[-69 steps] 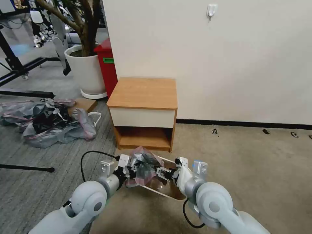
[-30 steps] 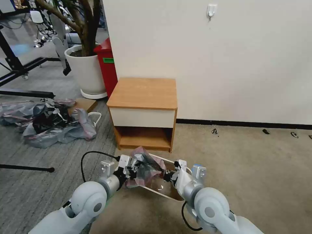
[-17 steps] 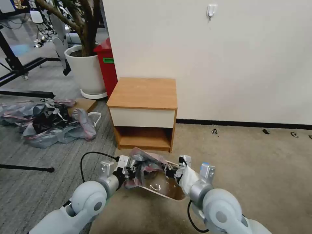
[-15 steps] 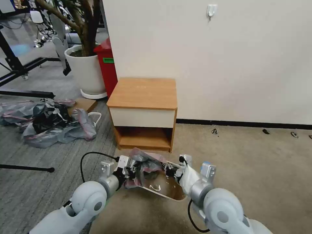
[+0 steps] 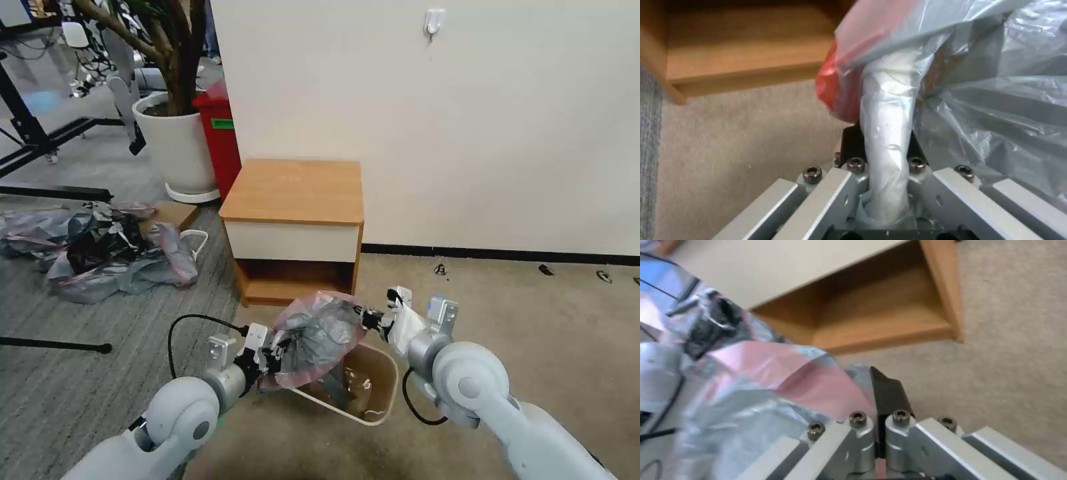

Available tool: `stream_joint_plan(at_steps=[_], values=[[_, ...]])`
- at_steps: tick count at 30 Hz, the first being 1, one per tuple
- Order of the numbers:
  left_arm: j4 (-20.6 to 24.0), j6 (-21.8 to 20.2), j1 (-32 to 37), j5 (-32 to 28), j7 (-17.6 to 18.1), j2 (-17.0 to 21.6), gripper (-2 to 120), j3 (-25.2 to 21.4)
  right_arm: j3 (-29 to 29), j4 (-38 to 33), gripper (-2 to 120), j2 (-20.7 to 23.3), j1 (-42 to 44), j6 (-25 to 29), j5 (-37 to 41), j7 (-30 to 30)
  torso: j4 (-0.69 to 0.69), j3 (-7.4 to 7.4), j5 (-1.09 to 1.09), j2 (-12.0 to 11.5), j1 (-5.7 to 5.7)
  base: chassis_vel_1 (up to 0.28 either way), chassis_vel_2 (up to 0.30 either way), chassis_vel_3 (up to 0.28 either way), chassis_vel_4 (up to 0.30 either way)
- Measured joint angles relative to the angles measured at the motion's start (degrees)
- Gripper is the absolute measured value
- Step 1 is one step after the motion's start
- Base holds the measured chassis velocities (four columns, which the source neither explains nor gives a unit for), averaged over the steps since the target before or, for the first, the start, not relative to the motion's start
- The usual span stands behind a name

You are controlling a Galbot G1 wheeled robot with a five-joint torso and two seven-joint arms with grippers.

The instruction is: Pick up the garbage bag from the table and place it over the trash can.

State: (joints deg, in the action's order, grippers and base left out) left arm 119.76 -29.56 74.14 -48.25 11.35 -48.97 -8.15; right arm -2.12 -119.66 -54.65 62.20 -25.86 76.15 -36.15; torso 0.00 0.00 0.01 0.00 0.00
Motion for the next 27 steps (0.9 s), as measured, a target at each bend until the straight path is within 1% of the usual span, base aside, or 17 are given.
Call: stream_joint_plan(at_steps=[1, 5, 6, 9, 11, 16, 18, 21, 25, 27], values=[[0.00, 0.00, 0.00, 0.00, 0.00, 0.00, 2, 0.00, 0.00, 0.00, 0, 0.00, 0.00, 0.00, 0.00, 0.00, 0.00, 0.00, 0.00, 0.00, 0.00, 0.000, 0.000, 0.000, 0.000], [-0.14, 1.44, -0.01, 0.03, -2.24, 0.17, 2, -1.05, -1.05, 0.64, 0, 1.25, 0.83, -1.65, -0.02, -0.54, 0.00, 0.00, 0.00, 0.00, 0.00, 0.000, 0.000, 0.000, 0.000], [-0.14, 1.44, -0.01, 0.03, -2.24, 0.17, 2, -1.05, -1.05, 0.64, 0, 1.25, 0.83, -1.65, -0.02, -0.54, 0.00, 0.00, 0.00, 0.00, 0.00, 0.000, 0.000, 0.000, 0.000], [-0.35, 2.21, -0.03, 0.04, -3.19, 0.23, 2, -1.38, -2.15, 0.14, 0, 2.26, 1.62, -2.99, 0.40, -0.61, 0.00, 0.00, -0.01, 0.00, 0.00, 0.000, 0.000, 0.000, 0.000], [-0.56, 2.86, -0.02, 0.05, -4.63, 0.35, 2, -1.74, -3.09, -0.20, 0, 3.44, 2.11, -4.09, 0.85, -0.61, 0.00, 0.00, -0.01, 0.00, 0.00, 0.000, 0.000, 0.000, 0.000], [-1.23, 3.89, -0.04, 1.02, -6.30, 0.30, 2, -2.56, -4.76, -0.90, 0, 5.26, 2.72, -5.19, 2.25, -0.58, 0.00, 0.00, -0.01, 0.00, 0.00, 0.000, 0.000, 0.000, 0.000], [-1.34, 4.12, -0.06, 1.13, -6.48, 0.18, 2, -2.74, -5.20, -1.19, 0, 5.66, 2.94, -5.48, 2.67, -0.55, 0.00, 0.00, -0.01, 0.00, 0.00, 0.000, 0.000, 0.000, 0.000], [-1.95, 5.52, -0.21, 2.04, -6.61, -0.45, 2, -3.33, -6.80, -2.17, 0, 6.94, 3.88, -6.81, 4.04, -0.44, 0.00, 0.00, -0.01, 0.00, 0.00, 0.000, 0.000, 0.000, 0.000], [-2.16, 6.19, -0.32, 2.29, -6.61, -0.92, 2, -4.01, -8.23, -2.88, 0, 7.73, 5.05, -8.62, 5.27, -0.26, 0.00, 0.00, 0.00, 0.00, 0.00, 0.000, 0.000, 0.000, 0.000], [-2.17, 6.22, -0.34, 2.30, -6.61, -0.95, 2, -4.06, -8.30, -2.92, 0, 7.79, 5.12, -8.71, 5.31, -0.24, 0.00, 0.00, -0.01, 0.00, 0.00, 0.000, 0.000, 0.000, 0.000]])
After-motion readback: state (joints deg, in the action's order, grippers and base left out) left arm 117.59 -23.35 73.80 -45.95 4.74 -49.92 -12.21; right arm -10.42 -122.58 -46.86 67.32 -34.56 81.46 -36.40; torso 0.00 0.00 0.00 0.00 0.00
